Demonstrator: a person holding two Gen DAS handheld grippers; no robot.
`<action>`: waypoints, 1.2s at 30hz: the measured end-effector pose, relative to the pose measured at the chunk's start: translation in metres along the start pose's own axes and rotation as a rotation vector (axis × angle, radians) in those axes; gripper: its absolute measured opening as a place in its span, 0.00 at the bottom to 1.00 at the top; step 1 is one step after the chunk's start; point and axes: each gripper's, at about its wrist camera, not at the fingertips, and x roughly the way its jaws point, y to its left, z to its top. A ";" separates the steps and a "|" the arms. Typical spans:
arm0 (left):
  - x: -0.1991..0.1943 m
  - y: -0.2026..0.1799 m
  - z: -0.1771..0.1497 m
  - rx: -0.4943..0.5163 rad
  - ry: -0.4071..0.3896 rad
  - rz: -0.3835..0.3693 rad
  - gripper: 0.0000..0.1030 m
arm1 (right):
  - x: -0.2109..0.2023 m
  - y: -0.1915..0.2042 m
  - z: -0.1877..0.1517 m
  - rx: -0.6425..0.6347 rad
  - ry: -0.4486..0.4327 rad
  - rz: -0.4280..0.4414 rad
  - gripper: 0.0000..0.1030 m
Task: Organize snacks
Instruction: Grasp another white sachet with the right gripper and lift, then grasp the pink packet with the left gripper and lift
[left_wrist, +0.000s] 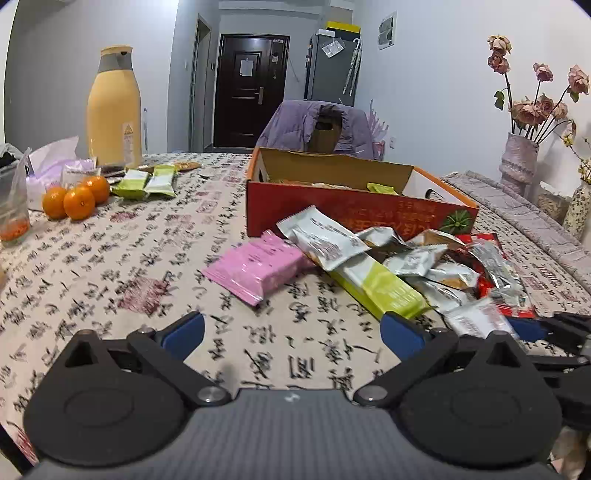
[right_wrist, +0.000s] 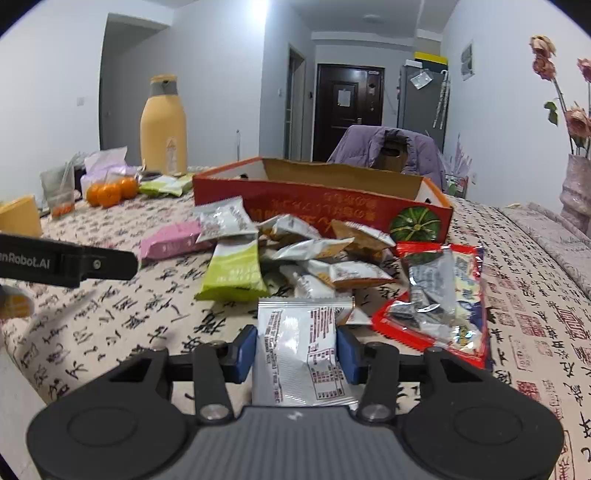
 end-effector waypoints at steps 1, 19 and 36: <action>0.001 0.001 0.002 0.008 -0.001 0.007 1.00 | -0.002 -0.003 0.001 0.010 -0.006 0.002 0.44; 0.086 0.022 0.051 0.103 0.117 0.059 1.00 | -0.009 -0.056 0.015 0.151 -0.061 -0.101 0.44; 0.142 0.026 0.060 0.107 0.236 0.025 0.97 | 0.003 -0.092 0.023 0.240 -0.069 -0.158 0.45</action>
